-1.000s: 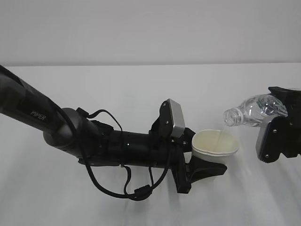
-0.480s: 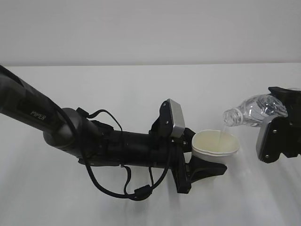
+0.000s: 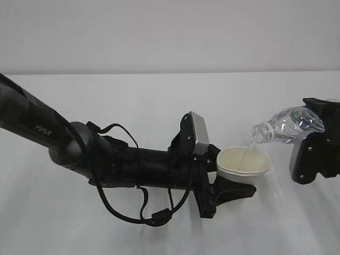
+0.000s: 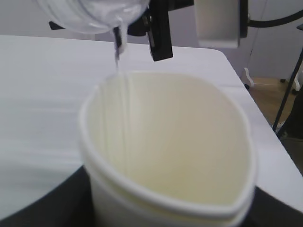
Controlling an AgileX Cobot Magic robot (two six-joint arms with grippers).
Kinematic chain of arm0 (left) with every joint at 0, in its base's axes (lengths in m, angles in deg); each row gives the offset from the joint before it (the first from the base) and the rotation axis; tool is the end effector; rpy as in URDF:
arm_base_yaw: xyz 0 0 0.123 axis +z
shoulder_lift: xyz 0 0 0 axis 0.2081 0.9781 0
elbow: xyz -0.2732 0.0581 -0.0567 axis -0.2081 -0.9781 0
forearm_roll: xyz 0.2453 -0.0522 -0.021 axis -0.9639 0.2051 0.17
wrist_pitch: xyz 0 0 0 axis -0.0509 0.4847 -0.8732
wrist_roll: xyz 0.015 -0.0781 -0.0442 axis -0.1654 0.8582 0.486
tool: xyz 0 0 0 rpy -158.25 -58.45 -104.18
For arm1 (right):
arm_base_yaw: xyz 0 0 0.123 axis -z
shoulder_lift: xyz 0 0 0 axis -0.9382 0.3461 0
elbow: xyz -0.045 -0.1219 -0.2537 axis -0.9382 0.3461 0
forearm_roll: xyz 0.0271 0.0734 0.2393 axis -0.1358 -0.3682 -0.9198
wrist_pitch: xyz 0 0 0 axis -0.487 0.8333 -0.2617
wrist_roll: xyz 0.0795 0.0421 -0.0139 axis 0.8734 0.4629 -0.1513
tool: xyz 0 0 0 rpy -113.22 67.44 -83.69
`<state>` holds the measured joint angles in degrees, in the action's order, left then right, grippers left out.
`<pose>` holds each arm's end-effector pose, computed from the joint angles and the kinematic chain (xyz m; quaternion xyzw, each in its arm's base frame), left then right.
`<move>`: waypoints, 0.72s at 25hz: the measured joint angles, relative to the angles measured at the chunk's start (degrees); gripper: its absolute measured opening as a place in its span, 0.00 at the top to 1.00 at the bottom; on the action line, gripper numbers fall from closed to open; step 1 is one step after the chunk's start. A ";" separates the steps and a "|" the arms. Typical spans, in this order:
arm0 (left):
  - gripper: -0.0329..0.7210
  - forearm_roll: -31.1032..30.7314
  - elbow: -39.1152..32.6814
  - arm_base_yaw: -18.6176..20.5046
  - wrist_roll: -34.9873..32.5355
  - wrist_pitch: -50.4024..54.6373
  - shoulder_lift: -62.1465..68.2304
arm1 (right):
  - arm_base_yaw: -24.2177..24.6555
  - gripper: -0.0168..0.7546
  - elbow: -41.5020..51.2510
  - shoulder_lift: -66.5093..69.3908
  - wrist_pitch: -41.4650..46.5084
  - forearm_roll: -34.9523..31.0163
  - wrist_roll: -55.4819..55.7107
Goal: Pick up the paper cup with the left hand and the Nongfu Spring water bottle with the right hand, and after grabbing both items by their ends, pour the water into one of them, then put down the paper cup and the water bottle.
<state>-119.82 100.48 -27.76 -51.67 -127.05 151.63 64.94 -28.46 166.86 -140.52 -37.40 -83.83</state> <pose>0.2784 -0.3196 0.0804 0.5222 0.5647 -0.4601 0.4435 0.2565 0.0276 0.1490 -0.5949 0.5036 -0.4115 0.4724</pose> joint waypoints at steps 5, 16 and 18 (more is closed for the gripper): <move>0.40 0.00 0.00 0.00 0.21 0.00 0.00 | 0.00 0.46 0.00 0.00 0.00 -0.09 -0.34; 0.40 0.00 0.00 -0.35 0.34 0.00 0.00 | 0.00 0.46 0.00 0.00 -0.05 -0.09 -2.08; 0.40 0.00 0.00 -0.35 0.34 0.00 0.00 | 0.00 0.47 0.00 0.00 -0.05 -0.09 -2.57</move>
<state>-119.82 100.48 -28.11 -51.32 -127.05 151.63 64.94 -28.46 166.86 -140.57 -37.49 -86.40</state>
